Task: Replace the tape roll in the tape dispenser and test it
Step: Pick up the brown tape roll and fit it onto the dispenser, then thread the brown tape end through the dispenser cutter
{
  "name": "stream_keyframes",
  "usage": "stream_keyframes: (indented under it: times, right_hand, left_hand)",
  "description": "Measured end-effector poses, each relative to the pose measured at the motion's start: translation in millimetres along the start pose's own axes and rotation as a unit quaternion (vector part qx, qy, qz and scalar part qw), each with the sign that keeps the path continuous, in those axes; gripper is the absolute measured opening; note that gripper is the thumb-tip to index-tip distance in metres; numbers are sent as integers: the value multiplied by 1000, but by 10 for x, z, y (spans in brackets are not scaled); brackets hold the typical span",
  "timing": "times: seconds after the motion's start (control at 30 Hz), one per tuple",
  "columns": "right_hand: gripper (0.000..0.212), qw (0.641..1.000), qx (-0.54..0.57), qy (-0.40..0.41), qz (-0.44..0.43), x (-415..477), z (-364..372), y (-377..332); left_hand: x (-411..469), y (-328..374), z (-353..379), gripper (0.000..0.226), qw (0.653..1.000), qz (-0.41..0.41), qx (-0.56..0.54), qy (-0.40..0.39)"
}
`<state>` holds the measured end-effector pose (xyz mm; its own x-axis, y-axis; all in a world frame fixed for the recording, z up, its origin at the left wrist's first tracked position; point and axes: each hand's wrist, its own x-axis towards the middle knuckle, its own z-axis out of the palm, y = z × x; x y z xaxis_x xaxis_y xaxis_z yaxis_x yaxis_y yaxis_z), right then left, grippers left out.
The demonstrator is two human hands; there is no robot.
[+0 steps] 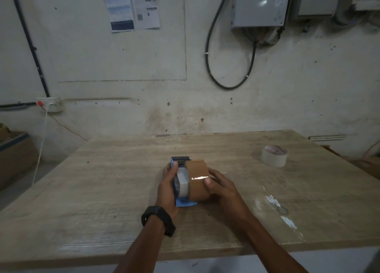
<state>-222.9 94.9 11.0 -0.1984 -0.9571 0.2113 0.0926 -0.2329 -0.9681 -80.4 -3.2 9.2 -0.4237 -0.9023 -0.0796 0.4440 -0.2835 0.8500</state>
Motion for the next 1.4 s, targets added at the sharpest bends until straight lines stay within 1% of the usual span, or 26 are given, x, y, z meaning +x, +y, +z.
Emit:
stream_keyframes:
  times: [0.07,0.1,0.17,0.23,0.3,0.37,0.43,0.5,0.53,0.6,0.63,0.7,0.77,0.87,1.03,1.2,1.4]
  right_hand:
    - [45,1000,14,-21,9,-19,33,-26]
    - [42,999,18,-33,9,-24,49,-39]
    - [37,999,-1,-44,-8,-37,63,-62]
    - [38,998,-38,-46,-27,-62,79,-100]
    - [38,995,-69,-48,-54,-87,86,-115]
    - [40,993,-80,-47,-75,-96,109,-125]
    - [47,990,-93,-50,-90,-88,128,-117]
    - [52,989,-97,-42,-107,-91,133,-110]
    - [50,989,-86,-26,-117,-92,125,-105]
    - [43,987,-80,30,-134,-73,115,-141]
    - [39,982,-104,63,-146,-35,101,-172]
    - [30,968,-166,88,-166,70,71,-278]
    - [22,960,-217,74,-162,169,70,-424]
    - [19,951,-272,48,-135,251,77,-572]
    - [9,931,-335,32,-143,311,83,-639]
    - [10,901,-402,4,-162,360,82,-716]
    - [9,858,-473,-13,-201,346,123,-784]
  left_hand:
    - [-8,4,17,74,999,25,27,-8]
    - [-21,12,30,73,999,34,39,-15]
    - [-39,30,47,68,998,41,50,-27]
    - [-31,31,40,66,997,42,48,-34]
    - [-29,32,26,68,998,33,36,-39]
    - [-38,52,17,72,999,6,25,-42]
    - [-41,66,15,81,998,-15,37,-39]
    - [-31,65,16,91,998,-19,49,-27]
    - [-33,69,22,91,998,-19,49,-27]
    - [-52,78,36,79,998,-17,45,-38]
    - [-62,78,45,71,998,-17,41,-51]
    - [-79,70,61,63,997,-13,36,-66]
    - [-86,75,74,61,997,-6,43,-68]
    - [-100,96,85,61,997,-8,52,-59]
    - [-121,109,86,63,996,-2,71,-54]
    - [-128,105,87,64,995,3,82,-53]
    - [-137,117,66,58,995,-44,40,-84]
